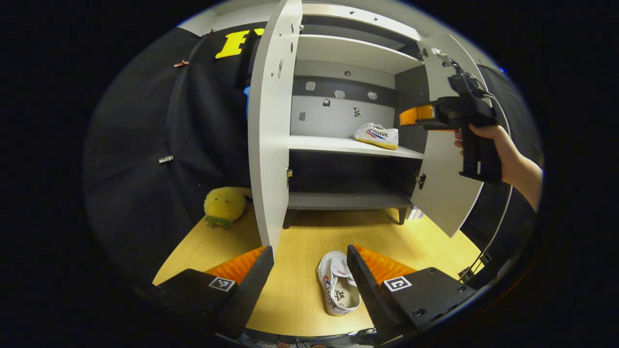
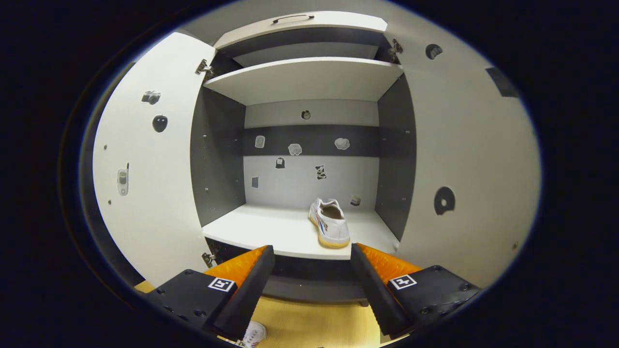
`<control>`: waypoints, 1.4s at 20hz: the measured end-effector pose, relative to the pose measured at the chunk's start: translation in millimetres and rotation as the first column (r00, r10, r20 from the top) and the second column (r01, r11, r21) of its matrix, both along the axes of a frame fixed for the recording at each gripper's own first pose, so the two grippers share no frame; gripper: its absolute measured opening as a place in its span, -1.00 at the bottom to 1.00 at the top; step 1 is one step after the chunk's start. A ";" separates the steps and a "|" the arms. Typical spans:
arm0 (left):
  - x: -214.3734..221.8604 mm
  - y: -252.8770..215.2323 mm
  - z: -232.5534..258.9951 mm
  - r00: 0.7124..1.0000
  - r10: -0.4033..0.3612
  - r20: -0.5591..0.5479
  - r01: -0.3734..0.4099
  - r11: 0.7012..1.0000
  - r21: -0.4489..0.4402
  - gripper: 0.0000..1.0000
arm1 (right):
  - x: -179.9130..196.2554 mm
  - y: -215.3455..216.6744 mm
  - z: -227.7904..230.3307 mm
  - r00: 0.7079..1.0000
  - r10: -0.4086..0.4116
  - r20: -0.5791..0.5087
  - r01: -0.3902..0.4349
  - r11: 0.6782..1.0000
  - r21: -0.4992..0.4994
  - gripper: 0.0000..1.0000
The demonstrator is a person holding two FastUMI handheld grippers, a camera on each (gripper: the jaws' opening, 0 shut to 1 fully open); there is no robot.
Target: Grab one shoe with the right hand and put it into the shoe cabinet, grab the other shoe with the left hand and put it into the shoe cabinet; then close the right door with the right hand and the left door with the left hand.
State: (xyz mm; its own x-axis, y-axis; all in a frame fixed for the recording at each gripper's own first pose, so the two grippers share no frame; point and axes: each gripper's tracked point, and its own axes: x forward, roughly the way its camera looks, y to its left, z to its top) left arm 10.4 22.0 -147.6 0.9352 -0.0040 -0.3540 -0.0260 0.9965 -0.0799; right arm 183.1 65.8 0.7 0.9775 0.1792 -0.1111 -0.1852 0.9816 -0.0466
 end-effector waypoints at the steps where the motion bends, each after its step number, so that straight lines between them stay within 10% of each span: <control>1: 0.9 0.5 -10.7 1.000 -0.012 -0.019 0.013 1.000 0.002 0.91 | -13.6 -6.0 -10.5 1.000 -0.016 -0.006 0.016 1.000 0.003 0.99; 10: 15.9 -16.5 -127.2 0.964 -0.130 -0.230 0.116 0.991 -0.074 0.91 | -131.0 -36.4 -111.9 0.984 -0.078 -0.161 0.081 0.997 0.013 1.00; 22: 86.9 -44.8 -204.2 0.936 -0.154 -0.316 0.191 0.978 0.087 0.77 | -219.7 -108.1 -175.9 0.918 -0.237 -0.317 0.227 0.972 -0.066 0.99; 28: 109.4 -51.1 -225.4 0.929 -0.111 -0.353 0.168 0.976 0.137 -0.08 | -231.2 -116.6 -173.4 0.913 -0.247 -0.324 0.232 0.969 -0.085 0.98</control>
State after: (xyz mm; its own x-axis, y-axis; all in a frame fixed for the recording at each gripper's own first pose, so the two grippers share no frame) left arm 119.8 -29.1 -373.1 0.7513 -0.0412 -0.6587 0.1173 0.9905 0.0718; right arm -48.1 -50.8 -172.7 0.8971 -0.0679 -0.4367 0.0426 0.9968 -0.0675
